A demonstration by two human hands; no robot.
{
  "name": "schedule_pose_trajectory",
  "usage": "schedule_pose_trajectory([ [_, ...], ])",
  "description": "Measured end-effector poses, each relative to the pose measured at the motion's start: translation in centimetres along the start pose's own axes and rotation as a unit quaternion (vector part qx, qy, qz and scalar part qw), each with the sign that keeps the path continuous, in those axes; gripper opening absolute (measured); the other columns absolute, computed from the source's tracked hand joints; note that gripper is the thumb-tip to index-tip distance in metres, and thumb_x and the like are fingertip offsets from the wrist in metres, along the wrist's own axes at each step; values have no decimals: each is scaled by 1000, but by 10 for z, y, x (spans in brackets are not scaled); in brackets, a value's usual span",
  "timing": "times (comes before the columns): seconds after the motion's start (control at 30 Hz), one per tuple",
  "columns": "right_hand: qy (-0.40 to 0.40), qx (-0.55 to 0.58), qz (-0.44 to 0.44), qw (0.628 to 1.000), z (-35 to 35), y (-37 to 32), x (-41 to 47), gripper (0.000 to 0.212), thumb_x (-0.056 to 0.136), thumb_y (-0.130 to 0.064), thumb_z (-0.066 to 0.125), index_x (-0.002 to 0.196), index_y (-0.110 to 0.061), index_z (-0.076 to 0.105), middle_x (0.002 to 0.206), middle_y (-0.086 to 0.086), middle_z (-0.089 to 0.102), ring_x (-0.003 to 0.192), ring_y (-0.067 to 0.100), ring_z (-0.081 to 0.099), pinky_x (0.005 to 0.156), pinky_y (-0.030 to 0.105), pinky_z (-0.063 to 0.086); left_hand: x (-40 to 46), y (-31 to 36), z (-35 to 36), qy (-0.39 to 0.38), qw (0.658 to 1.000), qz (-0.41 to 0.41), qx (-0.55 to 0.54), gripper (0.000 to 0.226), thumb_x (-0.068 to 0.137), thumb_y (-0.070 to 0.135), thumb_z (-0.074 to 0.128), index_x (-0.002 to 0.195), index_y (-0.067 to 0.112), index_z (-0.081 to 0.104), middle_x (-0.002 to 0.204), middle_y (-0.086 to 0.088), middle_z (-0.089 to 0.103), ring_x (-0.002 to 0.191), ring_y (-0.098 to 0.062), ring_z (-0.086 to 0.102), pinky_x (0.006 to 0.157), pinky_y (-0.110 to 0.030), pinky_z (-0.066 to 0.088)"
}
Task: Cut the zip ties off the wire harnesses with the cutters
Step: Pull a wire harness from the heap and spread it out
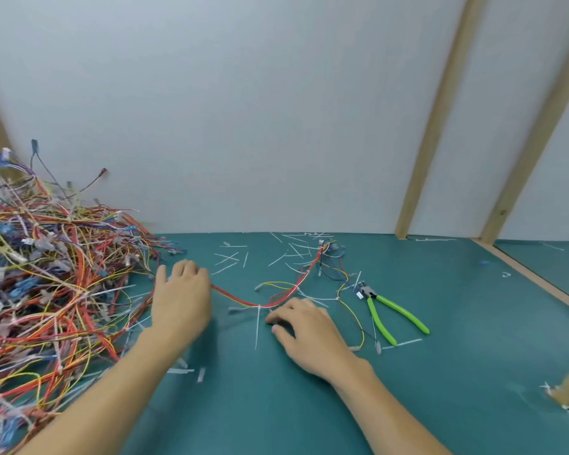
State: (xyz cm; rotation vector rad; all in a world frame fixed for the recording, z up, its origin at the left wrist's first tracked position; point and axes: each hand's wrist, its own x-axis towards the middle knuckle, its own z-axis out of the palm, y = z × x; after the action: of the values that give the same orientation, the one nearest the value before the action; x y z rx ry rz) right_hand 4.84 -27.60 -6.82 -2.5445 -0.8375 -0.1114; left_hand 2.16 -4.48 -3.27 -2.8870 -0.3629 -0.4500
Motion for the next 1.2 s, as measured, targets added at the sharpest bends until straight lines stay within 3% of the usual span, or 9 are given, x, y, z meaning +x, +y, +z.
schedule_pose_trajectory([
  [0.1,-27,-1,-54,998,9,-9,-4,31,103,-28,50,129,-36,65,130,-12,58,131,11,43,113,38,31,-13,35,-6,35,979,124,-155,57,85,12,52,141,19,49,145,1,49,137,-24,42,116,-35,23],
  [0.17,-21,7,-53,998,5,-6,-6,32,101,-21,50,125,-32,67,133,-13,60,132,13,45,112,39,33,-19,57,-3,-31,964,137,-226,54,92,15,48,146,18,44,145,-2,52,132,-25,47,110,-32,31],
  [0.27,30,14,-16,999,-6,8,-8,38,99,-16,52,130,-33,67,135,-18,62,131,9,45,109,33,34,-27,64,17,-40,981,108,-154,49,97,20,42,145,16,43,139,-4,56,129,-25,50,109,-34,33],
  [0.47,126,18,-32,991,-8,3,-4,40,100,-20,55,140,-25,57,139,-14,59,132,9,44,108,29,31,-30,43,30,77,995,36,-54,15,83,8,62,94,16,69,95,-7,64,101,-33,59,115,-60,23],
  [0.7,22,98,-15,995,-2,-10,0,70,91,-9,48,157,-26,33,151,-1,54,133,23,53,109,36,42,-36,78,12,98,912,232,-324,31,77,1,69,100,22,70,98,6,62,88,-21,57,93,-29,39],
  [0.8,44,86,-4,995,-2,-5,1,52,97,-18,49,148,-27,46,130,-3,65,120,21,57,102,37,43,-38,63,5,104,904,144,-388,28,91,21,69,117,27,64,106,12,65,99,-13,62,91,-33,47],
  [0.9,72,64,19,995,-3,-4,5,27,104,-37,49,124,-28,65,105,-8,68,105,16,55,94,35,43,-35,25,2,70,948,80,-300,25,95,44,61,114,27,64,105,12,68,102,-16,64,90,-38,49],
  [1.0,71,39,37,996,1,-5,8,28,106,-43,47,98,-24,67,88,-8,61,94,17,51,81,36,43,-45,-9,8,11,955,89,-282,22,99,43,55,98,25,69,94,10,67,95,-19,64,87,-38,47],
  [1.2,84,32,56,994,8,-3,7,23,107,-30,46,91,-19,59,85,-8,62,87,20,55,70,38,36,-51,-20,22,-9,951,47,-307,16,100,33,57,101,25,71,93,7,63,95,-20,59,83,-39,46],
])
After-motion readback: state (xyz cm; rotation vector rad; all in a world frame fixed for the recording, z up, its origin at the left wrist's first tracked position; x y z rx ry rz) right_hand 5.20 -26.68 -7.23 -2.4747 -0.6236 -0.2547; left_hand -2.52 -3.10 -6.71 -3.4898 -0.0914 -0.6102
